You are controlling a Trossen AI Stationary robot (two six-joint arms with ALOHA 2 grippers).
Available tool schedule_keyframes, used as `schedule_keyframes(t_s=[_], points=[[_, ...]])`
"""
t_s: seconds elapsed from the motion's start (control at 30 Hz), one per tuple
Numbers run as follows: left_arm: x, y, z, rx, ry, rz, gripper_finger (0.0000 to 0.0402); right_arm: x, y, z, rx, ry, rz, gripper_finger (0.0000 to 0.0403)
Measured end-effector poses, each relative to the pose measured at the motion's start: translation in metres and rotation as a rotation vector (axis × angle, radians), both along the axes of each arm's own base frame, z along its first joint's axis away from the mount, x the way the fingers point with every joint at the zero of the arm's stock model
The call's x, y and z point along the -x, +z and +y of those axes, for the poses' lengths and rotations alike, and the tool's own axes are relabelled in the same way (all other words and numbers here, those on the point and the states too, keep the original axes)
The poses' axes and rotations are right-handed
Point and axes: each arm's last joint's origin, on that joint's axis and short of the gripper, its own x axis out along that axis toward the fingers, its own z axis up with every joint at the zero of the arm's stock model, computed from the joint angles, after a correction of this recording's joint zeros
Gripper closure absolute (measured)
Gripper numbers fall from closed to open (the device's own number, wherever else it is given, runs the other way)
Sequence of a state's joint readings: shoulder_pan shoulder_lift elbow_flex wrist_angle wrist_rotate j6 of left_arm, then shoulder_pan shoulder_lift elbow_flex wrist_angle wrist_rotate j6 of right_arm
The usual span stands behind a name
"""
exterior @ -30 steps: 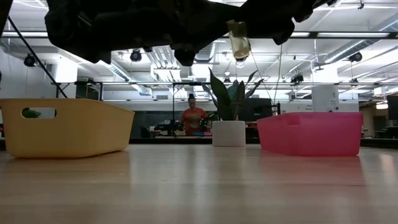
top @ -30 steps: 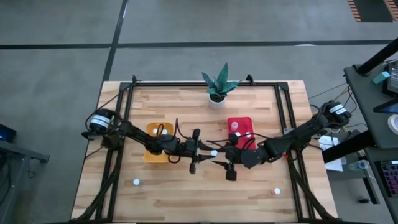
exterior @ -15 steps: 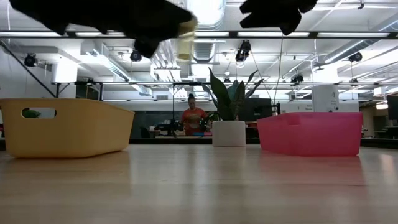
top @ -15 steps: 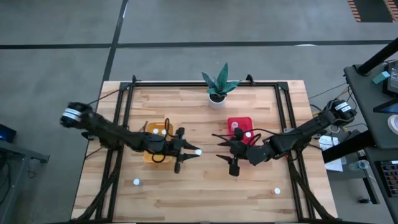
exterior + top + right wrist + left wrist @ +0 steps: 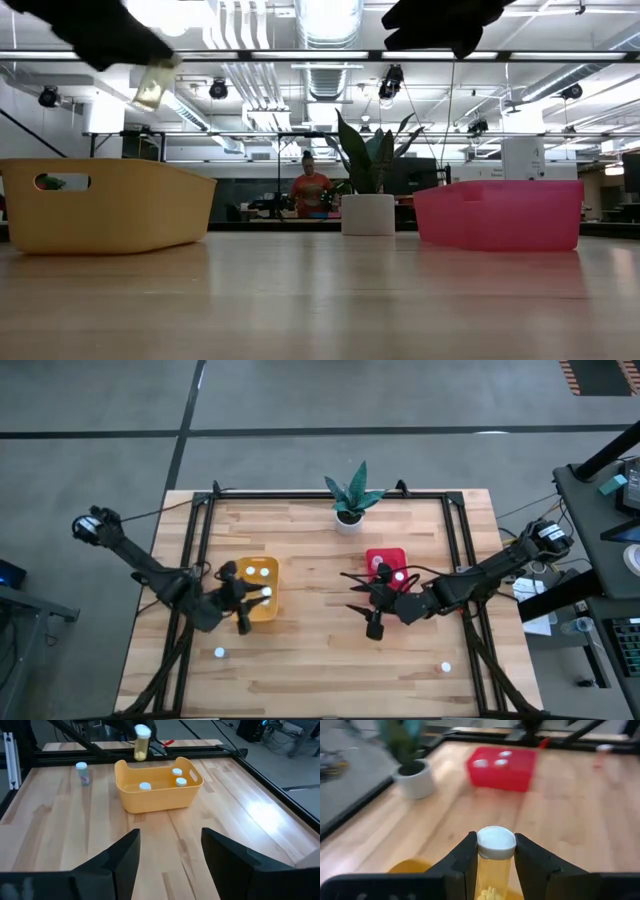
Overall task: Pick and place medicine bottles into bin by pill shape (circle, oval)
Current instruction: Put the yellow tablet bottle into the yellow bin
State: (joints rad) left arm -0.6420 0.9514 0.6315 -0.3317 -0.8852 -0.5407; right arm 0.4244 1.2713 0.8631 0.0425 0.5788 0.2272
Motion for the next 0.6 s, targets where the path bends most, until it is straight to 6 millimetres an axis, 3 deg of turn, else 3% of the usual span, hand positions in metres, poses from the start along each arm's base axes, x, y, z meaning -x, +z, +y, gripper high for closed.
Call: schedule_keyframes(t_s=[0.23,0.6], points=[[0.008,-0.02,-0.002,-0.049,0.137,0.031,0.0314,0.0,0.0,0.0,-0.008,-0.003,-0.001,0.02],[0.025,-0.071,0.004,-0.026,0.236,0.02,0.0314,0.0,-0.001,0.0,-0.006,-0.003,0.002,0.02]])
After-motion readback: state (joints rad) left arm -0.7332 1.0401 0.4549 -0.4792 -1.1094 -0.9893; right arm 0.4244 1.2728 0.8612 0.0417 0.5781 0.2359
